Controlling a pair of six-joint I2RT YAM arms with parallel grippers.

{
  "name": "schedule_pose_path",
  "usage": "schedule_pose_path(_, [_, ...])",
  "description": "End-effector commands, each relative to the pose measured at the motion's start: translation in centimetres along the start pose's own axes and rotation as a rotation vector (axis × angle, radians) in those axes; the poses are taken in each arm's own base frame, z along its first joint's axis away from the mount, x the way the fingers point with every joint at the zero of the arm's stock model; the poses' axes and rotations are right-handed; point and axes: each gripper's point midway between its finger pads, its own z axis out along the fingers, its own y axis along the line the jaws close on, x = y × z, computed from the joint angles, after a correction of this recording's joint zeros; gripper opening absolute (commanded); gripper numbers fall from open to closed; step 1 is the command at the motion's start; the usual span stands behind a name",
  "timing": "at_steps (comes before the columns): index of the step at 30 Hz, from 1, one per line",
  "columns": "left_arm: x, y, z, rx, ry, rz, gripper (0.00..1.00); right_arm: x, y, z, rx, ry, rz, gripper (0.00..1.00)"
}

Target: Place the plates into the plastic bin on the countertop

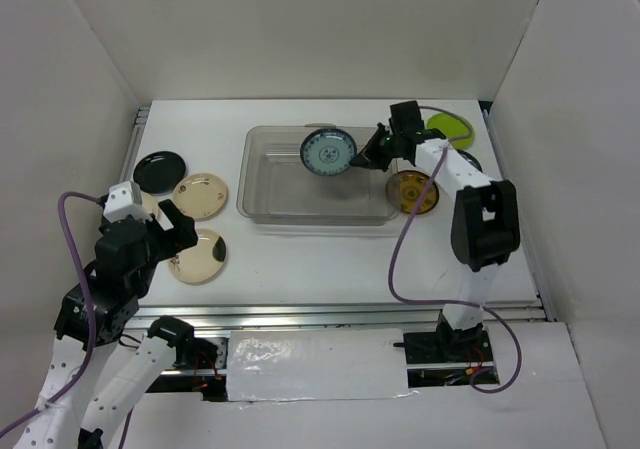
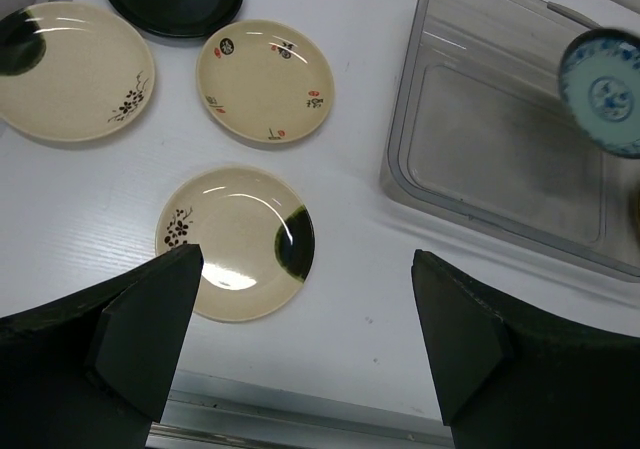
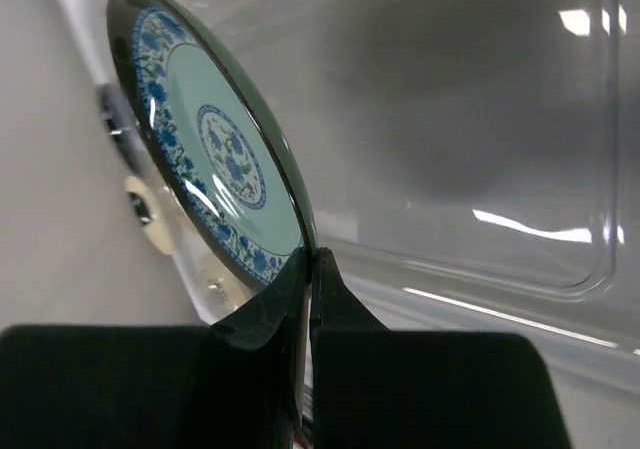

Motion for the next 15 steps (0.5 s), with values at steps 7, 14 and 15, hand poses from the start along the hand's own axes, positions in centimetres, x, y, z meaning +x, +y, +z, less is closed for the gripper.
schedule_pose_path(7, [-0.5, -0.3, 0.4, -0.001, -0.012, 0.007, 0.99, 2.2, -1.6, 4.6, 0.054, 0.151, -0.02, 0.0])
schedule_pose_path(14, [-0.4, -0.5, 0.7, 0.001, 0.0, 0.015, 0.99, 3.3, -0.7, 3.6, 0.045, 0.164, -0.103, 0.85])
schedule_pose_path(15, [-0.3, -0.5, 0.7, -0.001, 0.002, 0.017, 0.99, 2.9, -0.2, 2.7, 0.031, 0.144, -0.114, 0.88])
